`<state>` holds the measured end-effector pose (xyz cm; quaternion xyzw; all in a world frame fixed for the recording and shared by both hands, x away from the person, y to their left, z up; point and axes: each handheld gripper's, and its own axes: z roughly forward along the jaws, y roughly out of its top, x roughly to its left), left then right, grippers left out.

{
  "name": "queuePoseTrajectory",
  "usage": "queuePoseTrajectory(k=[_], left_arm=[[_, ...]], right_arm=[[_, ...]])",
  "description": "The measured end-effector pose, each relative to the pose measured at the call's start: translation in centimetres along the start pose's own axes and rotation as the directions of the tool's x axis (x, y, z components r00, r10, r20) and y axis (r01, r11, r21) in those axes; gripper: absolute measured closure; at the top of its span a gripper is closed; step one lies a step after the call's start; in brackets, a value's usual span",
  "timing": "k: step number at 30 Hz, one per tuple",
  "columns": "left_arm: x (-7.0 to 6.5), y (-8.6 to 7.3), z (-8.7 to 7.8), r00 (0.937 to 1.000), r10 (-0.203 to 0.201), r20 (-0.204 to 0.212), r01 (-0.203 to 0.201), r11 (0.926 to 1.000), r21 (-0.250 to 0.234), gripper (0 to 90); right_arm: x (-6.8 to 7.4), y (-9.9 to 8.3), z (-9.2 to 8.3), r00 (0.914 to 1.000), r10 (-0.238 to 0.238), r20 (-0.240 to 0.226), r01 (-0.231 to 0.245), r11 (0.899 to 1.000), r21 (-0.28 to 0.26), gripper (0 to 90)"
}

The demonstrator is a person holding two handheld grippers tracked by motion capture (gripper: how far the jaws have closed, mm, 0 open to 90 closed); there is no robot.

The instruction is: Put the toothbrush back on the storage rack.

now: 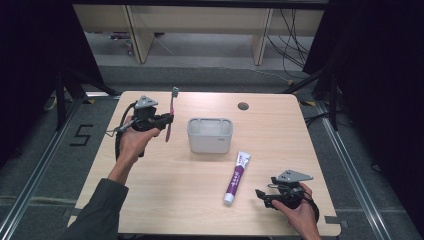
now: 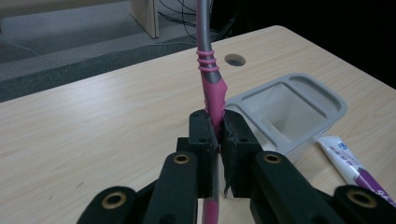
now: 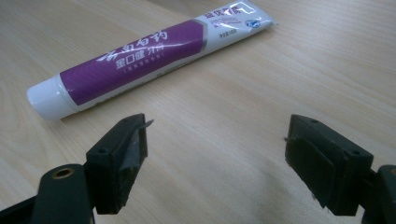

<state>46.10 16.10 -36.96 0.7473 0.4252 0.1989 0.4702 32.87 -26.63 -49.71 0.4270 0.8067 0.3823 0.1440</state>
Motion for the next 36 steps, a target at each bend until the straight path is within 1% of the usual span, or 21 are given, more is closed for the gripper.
queuePoseTrajectory(k=[1, 3, 4, 5, 6, 7, 8, 9, 10, 12, 14, 15, 16, 22, 24, 27, 29, 31, 33, 34, 36], left_arm=[[-0.1, 0.1, 0.0, 1.0000, -0.002, -0.004, 0.002, 1.0000, -0.003, 82.6], [-0.5, 0.5, 0.2, 0.9997, -0.012, 0.019, 0.012, 0.9999, -0.006, 82.6], [-0.7, 0.7, 0.3, 0.9998, -0.010, 0.017, 0.010, 0.9999, -0.010, 82.6], [-0.8, 0.9, 0.4, 0.9999, -0.004, 0.015, 0.004, 0.9999, -0.010, 82.6], [-1.0, 1.0, 0.6, 0.9997, -0.010, 0.023, 0.011, 0.9998, -0.014, 82.6], [-1.1, 1.2, 0.7, 0.9997, -0.007, 0.025, 0.008, 0.9998, -0.020, 82.6], [-1.2, 1.4, 0.8, 0.9996, -0.012, 0.025, 0.012, 0.9995, -0.028, 82.6], [-1.3, 1.6, 0.8, 0.9994, -0.013, 0.032, 0.014, 0.9993, -0.035, 82.6], [-1.4, 1.8, 0.9, 0.9995, -0.020, 0.026, 0.022, 0.9988, -0.043, 82.6], [-1.4, 2.2, 1.1, 0.9994, -0.023, 0.026, 0.024, 0.9989, -0.040, 82.6], [-1.6, 2.5, 1.4, 0.9995, -0.023, 0.021, 0.024, 0.9985, -0.049, 82.6], [-1.6, 2.7, 1.5, 0.9996, -0.019, 0.020, 0.020, 0.9986, -0.050, 82.6], [-1.7, 2.9, 1.5, 0.9996, -0.022, 0.016, 0.023, 0.9982, -0.056, 82.6], [-2.4, 3.6, 2.3, 0.9995, -0.021, 0.025, 0.022, 0.9976, -0.065, 82.6], [-2.5, 3.8, 2.6, 0.9993, -0.027, 0.027, 0.029, 0.9971, -0.071, 82.6], [-2.8, 4.0, 3.0, 0.9993, -0.024, 0.027, 0.026, 0.9969, -0.074, 82.6], [-2.9, 4.1, 3.2, 0.9993, -0.028, 0.026, 0.030, 0.9961, -0.083, 82.5], [-3.0, 4.1, 3.5, 0.9990, -0.034, 0.029, 0.037, 0.9952, -0.091, 82.6], [-3.0, 4.1, 3.8, 0.9988, -0.037, 0.033, 0.039, 0.9955, -0.086, 82.5], [-3.1, 4.0, 4.0, 0.9988, -0.036, 0.034, 0.039, 0.9955, -0.087, 82.6], [-3.1, 3.9, 4.4, 0.9986, -0.041, 0.034, 0.044, 0.9955, -0.085, 82.6]], right_arm=[[0.0, 0.0, 0.0, 1.0000, -0.005, 0.001, 0.005, 1.000, -0.001, 22.0], [0.0, 0.0, 0.0, 1.0000, -0.005, 0.001, 0.005, 1.000, -0.001, 22.0], [0.0, 0.0, 0.0, 1.0000, 0.002, 0.000, -0.002, 1.000, 0.001, 22.0], [-0.2, 0.0, 0.0, 0.9997, -0.023, 0.008, 0.023, 1.000, -0.002, 22.0], [-0.2, 0.0, 0.0, 0.9997, -0.024, 0.007, 0.024, 1.000, -0.002, 22.0], [0.0, 0.0, 0.0, 1.0000, -0.004, 0.000, 0.004, 1.000, 0.000, 22.0], [-0.2, 0.0, 0.0, 0.9997, -0.024, 0.007, 0.024, 1.000, -0.003, 22.0], [0.0, 0.0, 0.0, 1.0000, 0.000, -0.001, 0.000, 1.000, 0.000, 22.0], [-0.1, 0.0, 0.0, 1.0000, -0.006, 0.001, 0.006, 1.000, -0.001, 22.0], [-0.1, 0.0, 0.0, 1.0000, -0.004, 0.000, 0.004, 1.000, -0.001, 22.0], [-0.1, 0.0, 0.0, 1.0000, -0.005, 0.000, 0.005, 1.000, -0.001, 22.0], [-0.2, 0.0, 0.0, 0.9997, -0.023, 0.006, 0.023, 1.000, -0.004, 22.0], [-0.2, 0.0, 0.0, 0.9997, -0.023, 0.006, 0.023, 1.000, -0.004, 21.9], [-0.2, 0.0, 0.0, 0.9998, -0.022, 0.004, 0.022, 1.000, -0.004, 21.9], [-0.2, 0.0, 0.0, 0.9997, -0.022, 0.003, 0.022, 1.000, -0.004, 21.9], [-0.2, 0.0, 0.0, 0.9998, -0.021, 0.000, 0.021, 1.000, -0.005, 21.9], [0.0, 0.0, 0.0, 0.9998, 0.012, -0.016, -0.012, 1.000, 0.000, 21.9], [-0.1, 0.0, 0.0, 0.9999, 0.005, -0.011, -0.005, 1.000, -0.007, 21.9], [0.0, 0.0, 0.0, 0.9998, 0.011, -0.017, -0.011, 1.000, -0.002, 21.9], [-0.1, 0.0, 0.0, 0.9998, 0.002, -0.020, -0.002, 1.000, -0.004, 21.9], [-0.1, 0.0, 0.0, 0.9998, 0.002, -0.018, -0.003, 1.000, -0.003, 21.9]])
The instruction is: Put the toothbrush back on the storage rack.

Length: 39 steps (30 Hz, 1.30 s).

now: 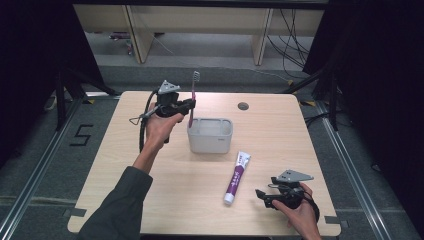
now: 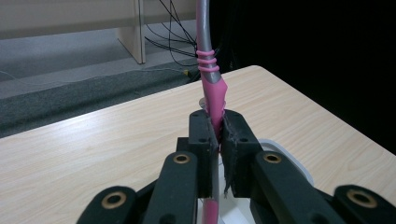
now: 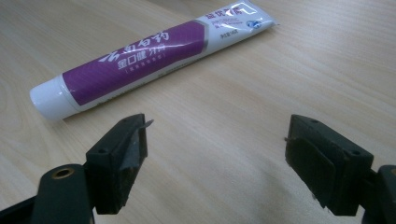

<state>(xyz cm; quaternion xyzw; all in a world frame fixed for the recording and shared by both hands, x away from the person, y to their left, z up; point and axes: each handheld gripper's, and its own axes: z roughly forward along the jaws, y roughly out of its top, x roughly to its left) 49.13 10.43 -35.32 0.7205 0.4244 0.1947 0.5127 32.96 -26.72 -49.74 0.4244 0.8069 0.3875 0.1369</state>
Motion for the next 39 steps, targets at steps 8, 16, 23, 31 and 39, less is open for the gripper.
queuePoseTrajectory(k=[8, 16, 23, 31, 39], left_arm=[[0.0, -0.7, 1.5, 1.0000, 0.006, -0.006, -0.006, 1.0000, 0.007, 82.6], [0.0, -1.9, 2.7, 0.9999, -0.009, -0.012, 0.009, 0.9999, 0.011, 82.6], [0.2, -2.7, 3.2, 0.9997, -0.016, -0.020, 0.016, 0.9998, 0.012, 82.5], [0.4, -3.7, 3.9, 0.9994, -0.020, -0.029, 0.021, 0.9995, 0.025, 82.5], [0.6, -4.4, 4.4, 0.9990, -0.018, -0.040, 0.020, 0.9992, 0.034, 82.5]], right_arm=[[0.0, 0.0, 0.0, 1.0000, -0.004, 0.003, 0.004, 1.000, -0.002, 21.9], [0.0, 0.0, -0.2, 1.0000, -0.006, 0.007, 0.006, 1.000, -0.005, 21.9], [0.1, 0.0, -0.1, 1.0000, 0.004, 0.007, -0.004, 1.000, -0.003, 21.9], [-0.1, 0.0, 0.0, 0.9998, -0.020, 0.004, 0.020, 1.000, -0.009, 21.9], [0.0, 0.0, 0.0, 0.9998, -0.021, 0.003, 0.021, 1.000, -0.009, 21.8]])
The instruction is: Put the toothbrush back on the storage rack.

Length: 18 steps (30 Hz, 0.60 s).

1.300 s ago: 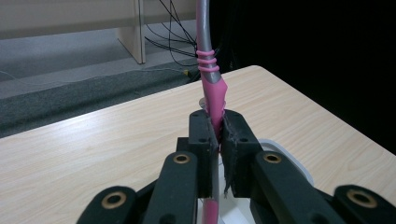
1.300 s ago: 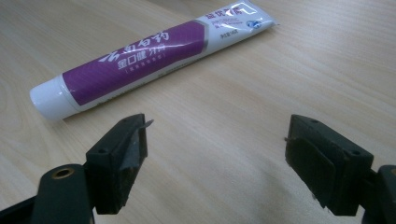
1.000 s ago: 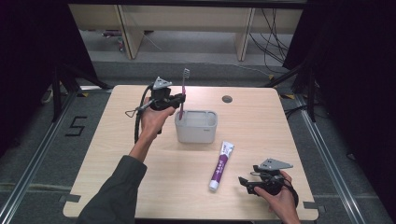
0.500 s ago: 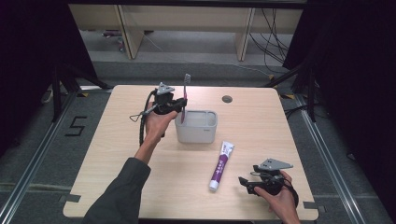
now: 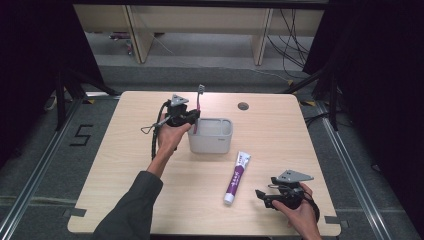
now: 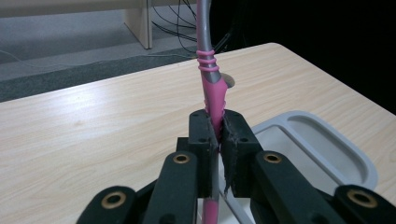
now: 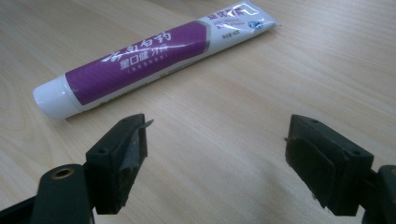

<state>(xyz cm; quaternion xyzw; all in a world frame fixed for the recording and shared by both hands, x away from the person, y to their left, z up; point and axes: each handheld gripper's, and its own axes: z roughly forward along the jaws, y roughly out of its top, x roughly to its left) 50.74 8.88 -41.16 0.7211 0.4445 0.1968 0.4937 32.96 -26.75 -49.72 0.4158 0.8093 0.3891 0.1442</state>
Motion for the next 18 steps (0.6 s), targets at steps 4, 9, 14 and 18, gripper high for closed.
queuePoseTrajectory(k=[4, 9, 14, 18], left_arm=[[-0.06, -0.42, 0.30, 0.9999, 0.011, -0.009, -0.011, 0.9998, 0.015, 82.5], [-0.11, -0.64, 0.38, 0.9991, 0.039, -0.015, -0.039, 0.9984, 0.042, 82.4], [-0.22, -0.72, 0.48, 0.9978, 0.061, -0.026, -0.059, 0.9966, 0.058, 82.3], [-0.38, -0.79, 0.50, 0.9973, 0.068, -0.028, -0.067, 0.9957, 0.065, 82.3]], right_arm=[[-0.02, 0.00, -0.01, 1.0000, 0.001, 0.001, -0.001, 1.000, 0.001, 21.9], [-0.01, 0.01, 0.01, 1.0000, 0.000, -0.001, 0.000, 1.000, 0.001, 21.9], [-0.01, 0.00, -0.01, 1.0000, 0.000, 0.001, 0.000, 1.000, 0.001, 21.8], [0.02, 0.01, 0.03, 0.9999, 0.006, -0.010, -0.005, 1.000, 0.008, 21.9]])
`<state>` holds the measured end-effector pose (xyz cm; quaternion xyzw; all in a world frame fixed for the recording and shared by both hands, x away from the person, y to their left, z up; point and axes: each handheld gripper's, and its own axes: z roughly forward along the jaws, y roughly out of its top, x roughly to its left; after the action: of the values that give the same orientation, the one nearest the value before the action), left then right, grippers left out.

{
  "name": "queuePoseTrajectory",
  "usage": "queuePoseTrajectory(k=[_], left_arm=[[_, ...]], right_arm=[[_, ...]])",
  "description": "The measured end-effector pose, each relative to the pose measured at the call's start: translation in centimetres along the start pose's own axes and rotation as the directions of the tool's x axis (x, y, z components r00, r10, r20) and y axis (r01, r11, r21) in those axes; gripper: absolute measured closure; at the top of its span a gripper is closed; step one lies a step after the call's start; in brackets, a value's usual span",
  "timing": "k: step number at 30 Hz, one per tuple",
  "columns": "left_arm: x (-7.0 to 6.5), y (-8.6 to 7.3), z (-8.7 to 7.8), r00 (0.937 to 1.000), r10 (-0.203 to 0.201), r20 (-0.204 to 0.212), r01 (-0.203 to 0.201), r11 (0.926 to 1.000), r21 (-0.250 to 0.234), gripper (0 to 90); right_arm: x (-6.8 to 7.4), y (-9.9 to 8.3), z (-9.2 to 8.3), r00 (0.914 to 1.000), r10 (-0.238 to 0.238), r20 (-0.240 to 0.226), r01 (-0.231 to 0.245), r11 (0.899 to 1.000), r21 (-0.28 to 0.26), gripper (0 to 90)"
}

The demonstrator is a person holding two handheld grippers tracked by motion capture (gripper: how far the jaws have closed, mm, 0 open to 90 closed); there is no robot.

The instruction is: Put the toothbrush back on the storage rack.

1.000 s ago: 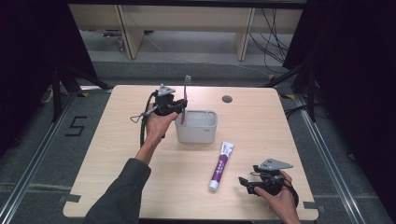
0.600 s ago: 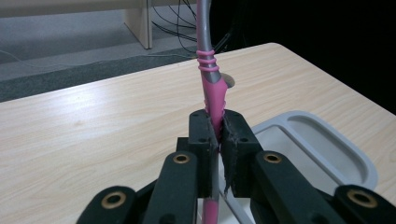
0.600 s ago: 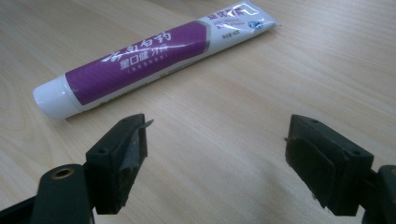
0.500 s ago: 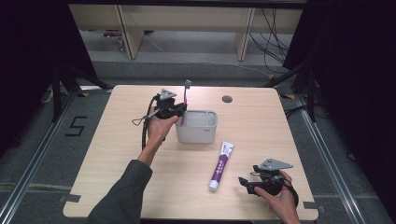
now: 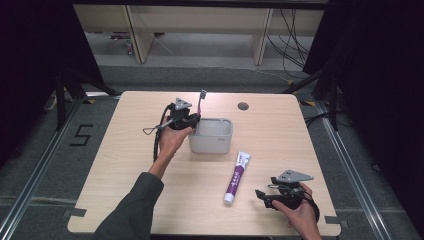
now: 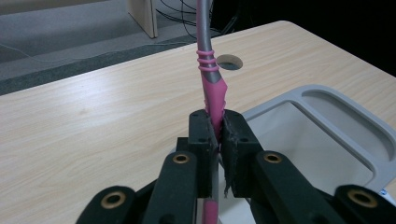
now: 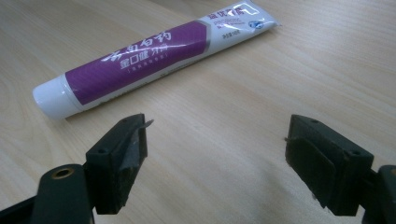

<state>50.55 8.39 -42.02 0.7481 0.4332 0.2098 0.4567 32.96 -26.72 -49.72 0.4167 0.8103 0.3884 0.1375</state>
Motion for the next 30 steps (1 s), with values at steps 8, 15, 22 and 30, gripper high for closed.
queuePoseTrajectory(k=[8, 15, 22, 30], left_arm=[[0.1, -0.4, 0.0, 0.9997, 0.002, -0.023, -0.002, 0.9999, 0.012, 82.1], [0.5, -0.6, -0.3, 0.9996, 0.011, -0.025, -0.011, 0.9999, 0.012, 78.9], [0.6, -0.3, -1.0, 0.9990, 0.012, -0.043, -0.012, 0.9999, 0.003, 70.6], [0.9, -0.2, -2.4, 0.9986, 0.004, -0.052, -0.002, 0.9997, 0.024, 49.5]], right_arm=[[0.1, 0.0, 0.0, 0.9999, 0.005, 0.013, -0.005, 1.000, 0.004, 21.9], [0.0, 0.0, 0.0, 0.9997, -0.010, 0.021, 0.010, 1.000, 0.009, 21.8], [0.0, 0.0, 0.0, 0.9998, -0.012, 0.019, 0.011, 1.000, 0.009, 21.8], [0.0, 0.0, 0.0, 0.9997, -0.009, 0.022, 0.010, 1.000, -0.006, 21.8]])
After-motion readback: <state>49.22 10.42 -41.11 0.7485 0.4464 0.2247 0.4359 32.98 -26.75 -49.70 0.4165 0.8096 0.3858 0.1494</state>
